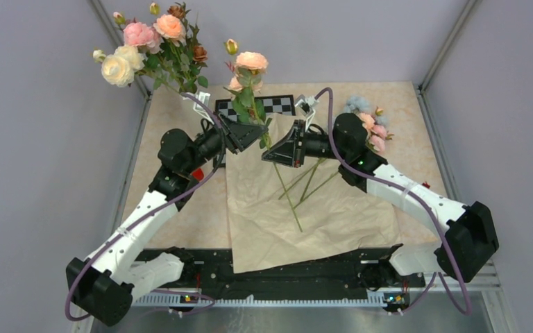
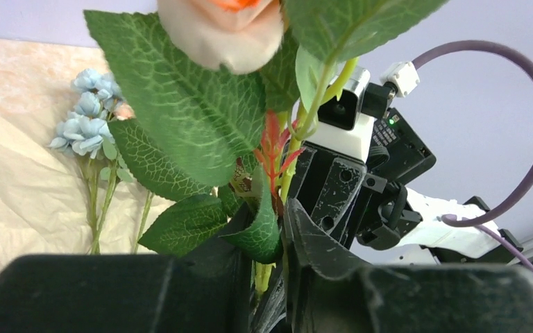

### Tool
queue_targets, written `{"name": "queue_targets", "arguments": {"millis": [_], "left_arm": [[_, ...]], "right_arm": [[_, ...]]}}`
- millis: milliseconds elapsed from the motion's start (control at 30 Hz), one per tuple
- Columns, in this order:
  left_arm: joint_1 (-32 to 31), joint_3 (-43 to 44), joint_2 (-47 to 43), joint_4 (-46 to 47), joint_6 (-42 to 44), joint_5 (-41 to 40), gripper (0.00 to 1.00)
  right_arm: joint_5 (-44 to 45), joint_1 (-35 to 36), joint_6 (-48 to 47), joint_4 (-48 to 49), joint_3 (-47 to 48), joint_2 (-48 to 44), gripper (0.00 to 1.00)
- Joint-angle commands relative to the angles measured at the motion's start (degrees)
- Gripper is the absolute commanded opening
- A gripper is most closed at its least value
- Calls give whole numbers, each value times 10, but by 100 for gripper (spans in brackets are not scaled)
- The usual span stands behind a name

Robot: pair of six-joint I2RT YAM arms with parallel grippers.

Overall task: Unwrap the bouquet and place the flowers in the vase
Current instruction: Pick up the fake flower from the wrapping paper.

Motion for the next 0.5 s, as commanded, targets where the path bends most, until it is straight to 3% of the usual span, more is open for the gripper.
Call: {"name": "queue_targets", "arguments": {"millis": [0,200,400,467], "left_arm": [[-1,5,6,29,1,12,18],[-1,4,11,18,7,12,0],[-1,11,10,-22,41,-4,0],[-1,15,9,-38,54,-11,0]], "right_arm": [[15,9,-34,-22,24,-13,0],[28,9,-43,-56,27,-16,0],[61,9,-67,-103,27,-30,0],[69,9,-72,-113,25,-33,6]]}}
